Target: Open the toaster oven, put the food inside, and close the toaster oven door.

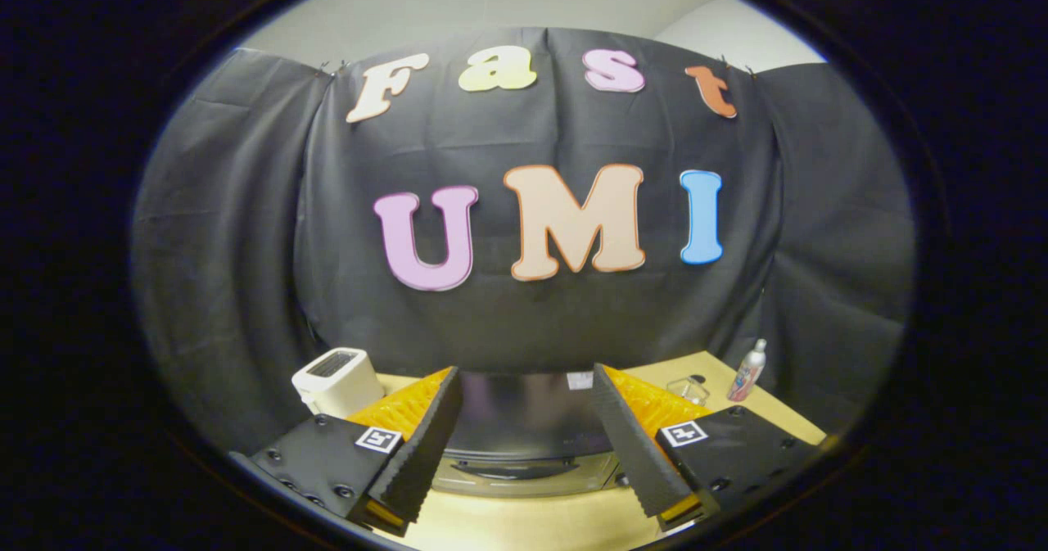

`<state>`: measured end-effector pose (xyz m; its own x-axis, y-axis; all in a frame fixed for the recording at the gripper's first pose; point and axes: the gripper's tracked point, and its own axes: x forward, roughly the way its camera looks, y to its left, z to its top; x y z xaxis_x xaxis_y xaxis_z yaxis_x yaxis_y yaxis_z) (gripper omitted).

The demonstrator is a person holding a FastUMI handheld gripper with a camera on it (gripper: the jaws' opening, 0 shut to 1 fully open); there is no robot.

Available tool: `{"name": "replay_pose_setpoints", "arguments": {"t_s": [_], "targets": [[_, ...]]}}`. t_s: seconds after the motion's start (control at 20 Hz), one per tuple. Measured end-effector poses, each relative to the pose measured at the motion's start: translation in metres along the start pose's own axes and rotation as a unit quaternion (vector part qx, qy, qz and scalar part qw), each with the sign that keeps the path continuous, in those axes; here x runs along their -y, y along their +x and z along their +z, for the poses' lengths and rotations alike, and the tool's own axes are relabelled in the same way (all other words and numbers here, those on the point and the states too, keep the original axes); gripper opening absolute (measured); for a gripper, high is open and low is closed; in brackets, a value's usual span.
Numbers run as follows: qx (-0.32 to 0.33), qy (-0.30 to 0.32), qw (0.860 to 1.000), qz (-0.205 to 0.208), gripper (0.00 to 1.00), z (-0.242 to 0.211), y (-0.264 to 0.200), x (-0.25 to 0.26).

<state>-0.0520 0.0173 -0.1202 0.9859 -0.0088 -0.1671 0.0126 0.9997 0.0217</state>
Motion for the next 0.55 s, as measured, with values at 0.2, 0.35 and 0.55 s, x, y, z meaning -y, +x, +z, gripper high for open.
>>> {"name": "replay_pose_setpoints", "arguments": {"t_s": [0.2,0.35,0.55], "targets": [[0.028,0.026,0.999,-0.002,0.99,0.023,0.003,0.008],[0.033,0.029,0.999,-0.007,0.99,0.027,0.004,0.015],[0.025,0.023,0.999,-0.016,0.99,0.023,0.009,0.027]]}}
